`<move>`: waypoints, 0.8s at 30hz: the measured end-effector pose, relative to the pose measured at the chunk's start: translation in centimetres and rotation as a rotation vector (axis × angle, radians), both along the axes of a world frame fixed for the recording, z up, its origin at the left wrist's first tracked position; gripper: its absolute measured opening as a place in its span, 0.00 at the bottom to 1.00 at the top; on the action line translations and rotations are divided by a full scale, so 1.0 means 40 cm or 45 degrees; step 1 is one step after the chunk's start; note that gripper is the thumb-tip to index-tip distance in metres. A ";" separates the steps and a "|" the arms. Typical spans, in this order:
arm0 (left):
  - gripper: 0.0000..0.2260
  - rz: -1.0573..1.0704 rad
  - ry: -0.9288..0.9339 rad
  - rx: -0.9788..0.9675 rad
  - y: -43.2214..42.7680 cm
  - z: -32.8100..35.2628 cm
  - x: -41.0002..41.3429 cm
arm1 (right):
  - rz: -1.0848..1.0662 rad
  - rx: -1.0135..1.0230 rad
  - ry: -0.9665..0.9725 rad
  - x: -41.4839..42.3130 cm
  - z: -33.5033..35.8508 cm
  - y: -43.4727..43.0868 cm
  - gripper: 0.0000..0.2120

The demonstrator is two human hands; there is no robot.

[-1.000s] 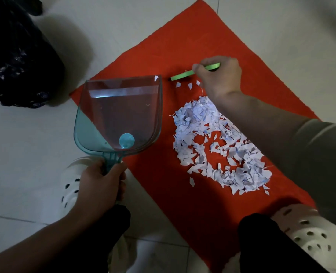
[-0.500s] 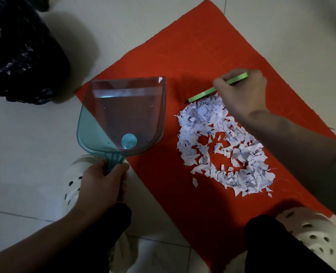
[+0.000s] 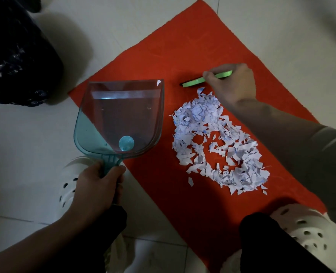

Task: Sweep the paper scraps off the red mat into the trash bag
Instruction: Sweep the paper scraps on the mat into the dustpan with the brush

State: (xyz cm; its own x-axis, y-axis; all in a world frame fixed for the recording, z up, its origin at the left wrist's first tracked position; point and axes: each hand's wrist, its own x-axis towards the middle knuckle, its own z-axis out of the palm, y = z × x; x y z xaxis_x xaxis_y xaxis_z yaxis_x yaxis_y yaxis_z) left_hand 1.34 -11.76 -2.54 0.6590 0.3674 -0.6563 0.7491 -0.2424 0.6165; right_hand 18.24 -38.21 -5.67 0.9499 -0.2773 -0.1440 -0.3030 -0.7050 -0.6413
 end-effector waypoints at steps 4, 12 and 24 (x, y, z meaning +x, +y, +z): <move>0.10 0.015 0.025 -0.021 -0.001 0.004 -0.001 | 0.024 -0.065 -0.005 -0.042 0.012 -0.012 0.13; 0.10 0.003 0.031 -0.001 0.002 0.004 0.000 | 0.053 -0.065 -0.017 -0.130 0.053 -0.047 0.15; 0.10 -0.066 0.049 0.039 -0.005 0.006 -0.001 | 0.110 -0.033 -0.019 -0.097 0.025 -0.016 0.10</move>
